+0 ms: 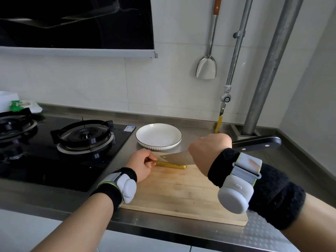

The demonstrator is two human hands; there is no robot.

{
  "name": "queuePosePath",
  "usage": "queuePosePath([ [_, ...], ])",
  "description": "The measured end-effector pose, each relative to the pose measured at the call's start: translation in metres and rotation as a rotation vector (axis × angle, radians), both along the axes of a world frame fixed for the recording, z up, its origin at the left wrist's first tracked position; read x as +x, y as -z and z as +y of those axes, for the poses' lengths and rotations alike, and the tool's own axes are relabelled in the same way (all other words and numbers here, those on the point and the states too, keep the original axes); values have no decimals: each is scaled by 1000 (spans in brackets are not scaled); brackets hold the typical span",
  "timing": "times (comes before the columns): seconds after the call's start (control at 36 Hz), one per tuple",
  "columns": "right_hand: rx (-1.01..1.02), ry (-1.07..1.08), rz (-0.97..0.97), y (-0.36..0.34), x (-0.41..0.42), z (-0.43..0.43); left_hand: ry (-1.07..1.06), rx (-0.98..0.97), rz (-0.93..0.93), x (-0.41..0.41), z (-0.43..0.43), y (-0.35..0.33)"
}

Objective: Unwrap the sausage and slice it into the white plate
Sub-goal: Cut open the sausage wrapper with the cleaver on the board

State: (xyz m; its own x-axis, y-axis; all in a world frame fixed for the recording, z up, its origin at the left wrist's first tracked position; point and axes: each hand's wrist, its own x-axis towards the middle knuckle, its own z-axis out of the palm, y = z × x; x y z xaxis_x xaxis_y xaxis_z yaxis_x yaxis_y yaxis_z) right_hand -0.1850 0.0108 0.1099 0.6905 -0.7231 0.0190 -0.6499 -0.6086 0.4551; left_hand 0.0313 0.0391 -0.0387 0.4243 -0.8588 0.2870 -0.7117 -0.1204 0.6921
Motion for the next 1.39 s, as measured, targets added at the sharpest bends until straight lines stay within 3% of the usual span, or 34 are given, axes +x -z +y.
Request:
queuePosePath([
  [0.78, 48, -22, -5, 0, -9, -1, -8, 29, -27, 0, 1, -2],
  [0.86, 52, -30, -10, -2, -12, -1, 10, 61, -122, -2, -1, -5],
  [0.97, 41, -36, -12, 1, -10, 0, 52, 84, -397, -13, -6, -8],
  [1.14, 26, -38, -37, 4, -8, -2, 62, 78, -149, -36, -18, -10],
  [1.39, 9, -7, -34, 6, -12, -6, 20, 83, -107, -37, -18, -12],
])
